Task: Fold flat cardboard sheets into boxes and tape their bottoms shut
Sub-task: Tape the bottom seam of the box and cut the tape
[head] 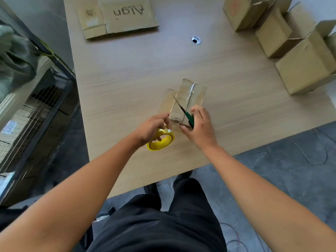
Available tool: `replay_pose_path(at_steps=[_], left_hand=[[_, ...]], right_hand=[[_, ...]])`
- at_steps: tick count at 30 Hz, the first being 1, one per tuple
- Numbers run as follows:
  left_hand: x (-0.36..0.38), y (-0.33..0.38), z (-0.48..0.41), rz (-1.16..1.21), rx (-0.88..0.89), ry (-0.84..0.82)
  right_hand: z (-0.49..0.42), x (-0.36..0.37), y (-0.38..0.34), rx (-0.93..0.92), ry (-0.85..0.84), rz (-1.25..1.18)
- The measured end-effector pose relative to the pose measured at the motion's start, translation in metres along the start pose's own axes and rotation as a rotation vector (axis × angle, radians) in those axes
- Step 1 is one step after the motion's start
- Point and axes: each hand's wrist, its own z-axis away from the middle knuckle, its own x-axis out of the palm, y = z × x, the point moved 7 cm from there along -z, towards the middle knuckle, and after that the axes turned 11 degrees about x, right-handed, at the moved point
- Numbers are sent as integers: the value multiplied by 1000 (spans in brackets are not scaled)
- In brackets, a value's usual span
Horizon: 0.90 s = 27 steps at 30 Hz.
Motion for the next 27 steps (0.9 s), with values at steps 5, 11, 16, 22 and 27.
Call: replay_pose_path(at_steps=[5,11,16,22,27], left_hand=[[6,22,25,-100,-16,115],[0,83,42,-331,106,241],[28,132,42,-494,198,235],[71,163,40,-634,239,246],[101,162,49,-577,254,340]], right_hand=[[-3,-19,7,32,-296,-179],[5,-75,0,307,-177,-586],[35,-102,-26,465,-543,-1155],[47,-142,-13,342,-449,-1035],[51,-158,8,251,-371,-919]])
